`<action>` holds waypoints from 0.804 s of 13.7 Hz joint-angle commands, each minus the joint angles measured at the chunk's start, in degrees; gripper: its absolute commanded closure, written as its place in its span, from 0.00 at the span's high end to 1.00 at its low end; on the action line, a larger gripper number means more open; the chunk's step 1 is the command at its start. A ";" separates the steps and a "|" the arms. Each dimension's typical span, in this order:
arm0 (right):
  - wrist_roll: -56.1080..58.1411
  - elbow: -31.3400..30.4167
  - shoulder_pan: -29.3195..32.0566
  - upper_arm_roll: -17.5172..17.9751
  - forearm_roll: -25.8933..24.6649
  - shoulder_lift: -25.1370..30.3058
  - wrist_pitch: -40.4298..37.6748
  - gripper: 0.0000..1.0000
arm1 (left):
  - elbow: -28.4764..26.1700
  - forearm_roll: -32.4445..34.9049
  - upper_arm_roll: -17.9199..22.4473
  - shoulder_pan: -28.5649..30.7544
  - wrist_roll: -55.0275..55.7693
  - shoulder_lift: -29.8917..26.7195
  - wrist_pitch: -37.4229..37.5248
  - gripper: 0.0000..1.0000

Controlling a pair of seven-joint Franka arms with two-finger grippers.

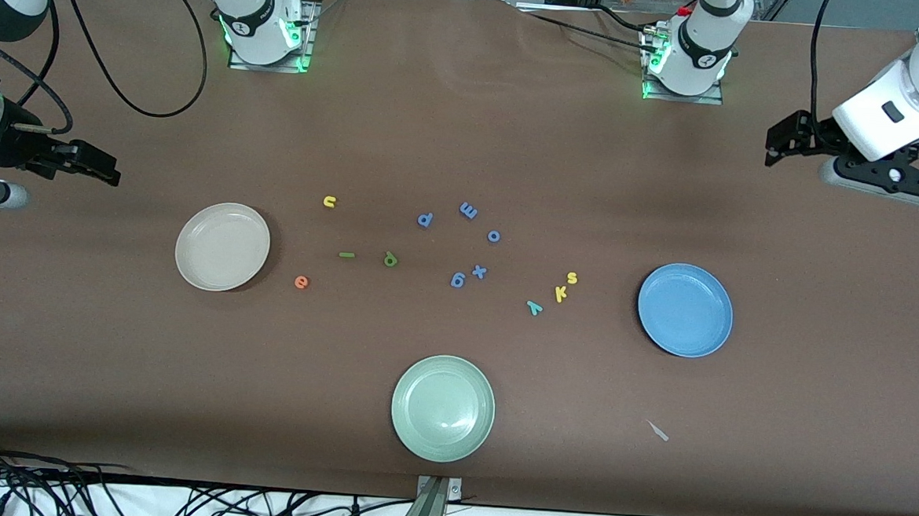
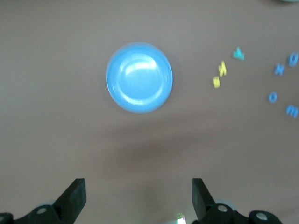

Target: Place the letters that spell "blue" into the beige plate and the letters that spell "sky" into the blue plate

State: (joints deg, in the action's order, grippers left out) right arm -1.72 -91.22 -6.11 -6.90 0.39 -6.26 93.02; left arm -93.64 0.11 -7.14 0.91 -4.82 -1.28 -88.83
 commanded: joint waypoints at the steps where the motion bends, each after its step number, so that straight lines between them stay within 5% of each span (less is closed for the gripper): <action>1: -0.47 -0.80 -0.13 -0.14 -0.13 0.81 0.06 1.00 | 3.28 2.78 -1.46 -0.38 -0.28 3.39 -1.26 1.00; 11: -0.56 -0.80 -0.13 -0.14 -0.13 0.81 0.06 1.00 | 1.96 2.97 -2.97 1.99 -1.85 1.27 -1.08 1.00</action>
State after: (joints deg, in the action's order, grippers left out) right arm -1.73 -91.31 -6.11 -6.91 0.39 -6.26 93.01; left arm -91.73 0.90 -9.54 2.71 -5.04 0.96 -89.74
